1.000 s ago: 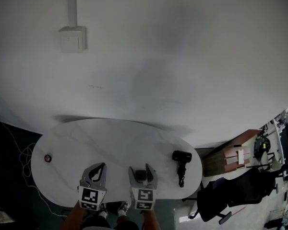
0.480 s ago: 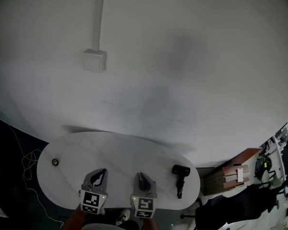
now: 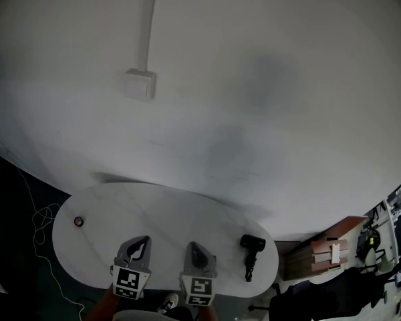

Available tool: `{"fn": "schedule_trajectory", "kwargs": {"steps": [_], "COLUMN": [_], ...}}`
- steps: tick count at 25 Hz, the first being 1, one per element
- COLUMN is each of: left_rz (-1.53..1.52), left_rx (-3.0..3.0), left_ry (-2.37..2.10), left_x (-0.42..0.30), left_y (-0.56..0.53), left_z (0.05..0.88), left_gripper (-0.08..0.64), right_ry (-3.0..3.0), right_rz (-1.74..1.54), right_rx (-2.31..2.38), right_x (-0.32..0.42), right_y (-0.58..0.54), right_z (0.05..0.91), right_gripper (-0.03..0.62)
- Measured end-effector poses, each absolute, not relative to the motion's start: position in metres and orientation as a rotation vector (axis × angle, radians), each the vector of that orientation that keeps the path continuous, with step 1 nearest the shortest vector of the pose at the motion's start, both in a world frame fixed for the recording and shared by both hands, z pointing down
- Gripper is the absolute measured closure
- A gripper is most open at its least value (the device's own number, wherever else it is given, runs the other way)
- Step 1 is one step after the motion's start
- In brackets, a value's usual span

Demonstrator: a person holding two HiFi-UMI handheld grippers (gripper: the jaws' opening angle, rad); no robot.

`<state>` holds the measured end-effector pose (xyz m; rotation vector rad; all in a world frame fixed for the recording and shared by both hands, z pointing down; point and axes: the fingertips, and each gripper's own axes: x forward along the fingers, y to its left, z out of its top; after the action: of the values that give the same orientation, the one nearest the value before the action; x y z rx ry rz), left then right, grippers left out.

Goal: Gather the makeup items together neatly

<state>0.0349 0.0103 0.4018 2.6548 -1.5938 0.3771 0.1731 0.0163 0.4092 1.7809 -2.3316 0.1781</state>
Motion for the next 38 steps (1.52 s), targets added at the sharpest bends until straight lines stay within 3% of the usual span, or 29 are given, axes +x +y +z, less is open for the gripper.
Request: {"fn": "schedule_trajectory", "kwargs": {"steps": [18,38], "left_rz": [0.386,0.369], "left_rx": [2.412,2.071], "left_ry": [-1.896,-2.154], "left_x": [-0.022,-0.259], "left_y": [0.034,0.074], "left_z": [0.410,0.423], "left_gripper": [0.551,0.551], "right_ry": [-2.548,-2.694], "right_rz": [0.155,0.144], "right_rx": [1.451,1.010], "right_x": [0.110,-0.148], "right_y": [0.013,0.024], "right_z": [0.418,0.432], "right_gripper": [0.581,0.581]}}
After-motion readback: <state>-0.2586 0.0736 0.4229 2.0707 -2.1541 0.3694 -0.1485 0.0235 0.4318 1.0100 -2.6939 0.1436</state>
